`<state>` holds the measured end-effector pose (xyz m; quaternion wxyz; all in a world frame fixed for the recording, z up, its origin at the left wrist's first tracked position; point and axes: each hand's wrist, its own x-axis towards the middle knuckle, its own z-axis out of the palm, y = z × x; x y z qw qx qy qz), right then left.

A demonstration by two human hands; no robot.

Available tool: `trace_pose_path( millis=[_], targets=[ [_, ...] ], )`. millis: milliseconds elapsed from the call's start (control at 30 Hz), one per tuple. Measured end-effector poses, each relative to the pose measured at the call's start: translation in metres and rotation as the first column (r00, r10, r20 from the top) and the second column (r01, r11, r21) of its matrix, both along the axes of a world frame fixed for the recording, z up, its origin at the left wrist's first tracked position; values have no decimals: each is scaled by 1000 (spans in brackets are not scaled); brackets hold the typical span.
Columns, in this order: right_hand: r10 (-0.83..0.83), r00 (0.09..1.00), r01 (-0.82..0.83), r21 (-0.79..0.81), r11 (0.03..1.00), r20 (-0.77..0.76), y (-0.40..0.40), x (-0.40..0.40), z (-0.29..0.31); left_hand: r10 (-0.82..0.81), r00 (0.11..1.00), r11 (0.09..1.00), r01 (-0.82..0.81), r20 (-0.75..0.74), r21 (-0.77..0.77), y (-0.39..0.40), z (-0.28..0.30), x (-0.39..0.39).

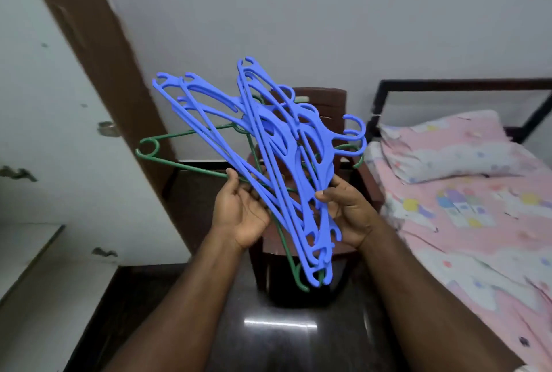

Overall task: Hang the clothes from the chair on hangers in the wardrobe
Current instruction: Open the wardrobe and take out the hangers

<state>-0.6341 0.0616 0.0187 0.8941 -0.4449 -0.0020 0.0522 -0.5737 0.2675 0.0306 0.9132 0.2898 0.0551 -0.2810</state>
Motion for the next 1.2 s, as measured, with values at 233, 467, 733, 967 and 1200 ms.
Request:
trace_pose_path(
  millis=[233,467,733,967,1200],
  targets=[
    [-193,979,194,4,981,-68,-123,-82,-35,-236,965,971,239,-111,23,-138,-23,-36],
    [-414,887,429,32,903,-204,-264,-164,-62,-420,896,883,440,-141,166,-304,-44,-78],
    [-610,735,618,-80,782,-296,-391,-230,-84,-527,805,824,562,-273,69,-462,-88,-102],
    [-683,620,708,-98,699,-387,-466,-253,-121,-634,695,734,679,-339,19,-558,-122,-103],
    [-733,448,755,-223,617,-512,-529,-222,-156,-694,591,636,771,-411,35,-654,-167,-60]
  ],
)
